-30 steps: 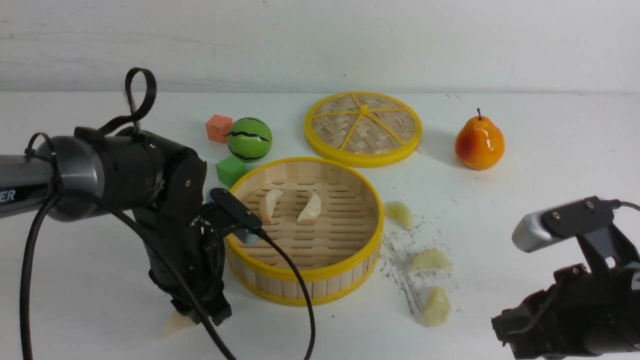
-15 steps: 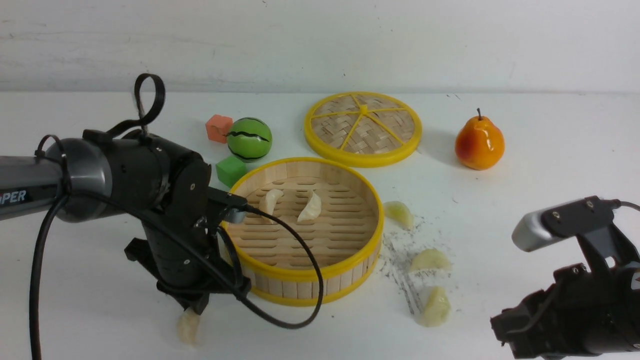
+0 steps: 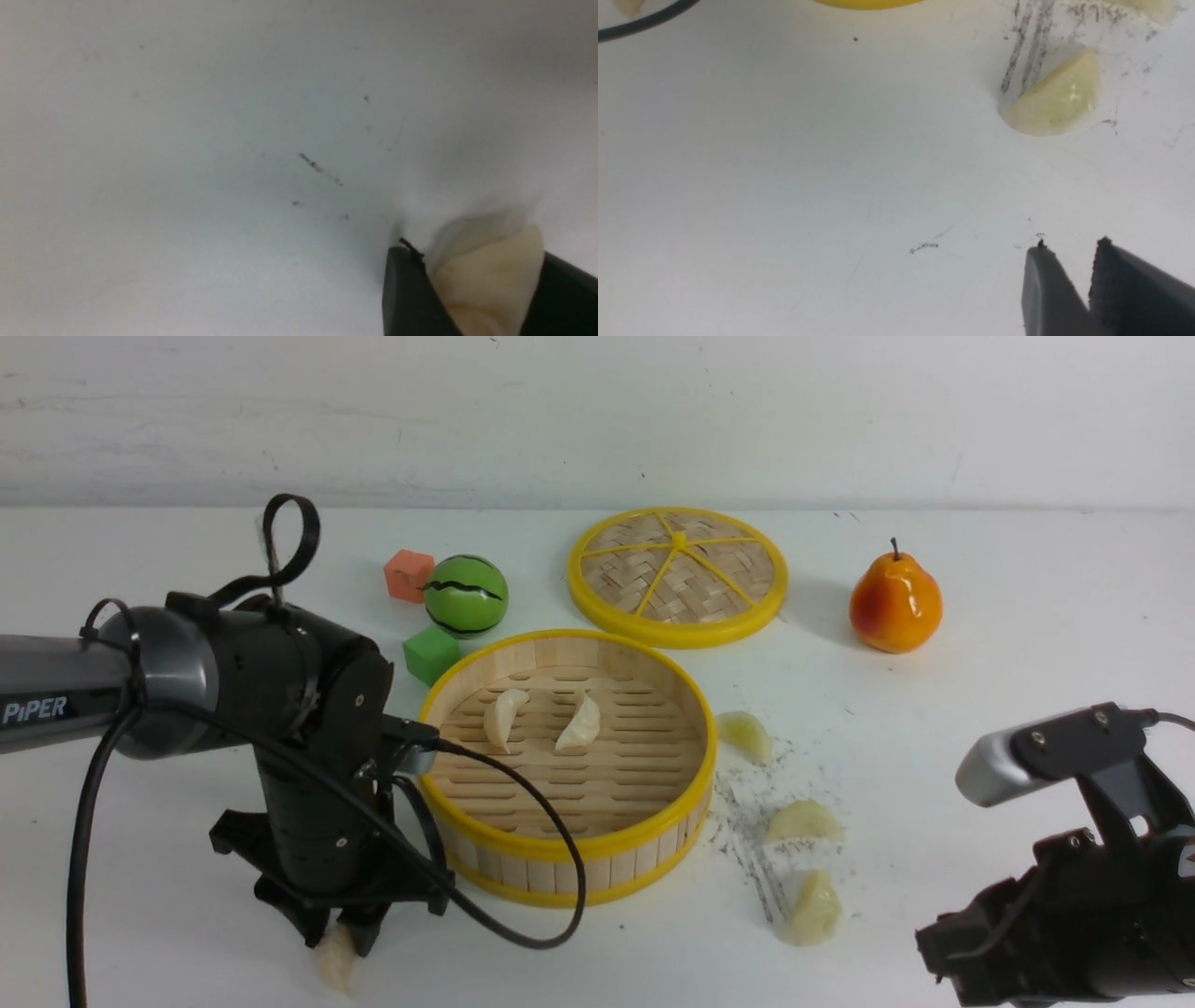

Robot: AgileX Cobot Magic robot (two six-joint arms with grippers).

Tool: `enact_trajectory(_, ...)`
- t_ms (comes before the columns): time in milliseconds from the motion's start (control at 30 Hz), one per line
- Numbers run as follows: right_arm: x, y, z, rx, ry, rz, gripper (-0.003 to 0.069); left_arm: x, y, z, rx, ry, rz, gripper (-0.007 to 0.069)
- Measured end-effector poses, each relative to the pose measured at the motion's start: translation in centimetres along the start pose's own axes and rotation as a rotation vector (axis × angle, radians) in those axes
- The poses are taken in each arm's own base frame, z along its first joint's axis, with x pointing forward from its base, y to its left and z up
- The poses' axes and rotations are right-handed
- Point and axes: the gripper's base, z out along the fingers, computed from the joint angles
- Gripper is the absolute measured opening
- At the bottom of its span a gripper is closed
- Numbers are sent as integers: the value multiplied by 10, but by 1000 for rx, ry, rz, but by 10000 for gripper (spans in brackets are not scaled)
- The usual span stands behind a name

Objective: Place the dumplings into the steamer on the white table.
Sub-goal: 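Reach for and grasp a dumpling on the table with the left gripper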

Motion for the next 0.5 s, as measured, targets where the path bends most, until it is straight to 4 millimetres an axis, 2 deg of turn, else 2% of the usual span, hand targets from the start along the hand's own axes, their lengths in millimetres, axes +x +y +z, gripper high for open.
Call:
enact_trajectory(67,0,0,0,0,0,0,157,0,0,0,0,0,-1,267)
enact_trajectory(167,0,0,0,0,0,0,160,0,0,0,0,3,-2,176)
enact_trajectory(300,0,0,0,0,0,0,165,5,1,-10,4,27,3,176)
enact_trajectory(433,-1,0,0,2,-7,-2,167,0,-1,-59,87,-72,-7,176)
enact_trajectory(500,-1,0,0,2,-12,-6,167,-9,-5,-91,166,-183,-21,176)
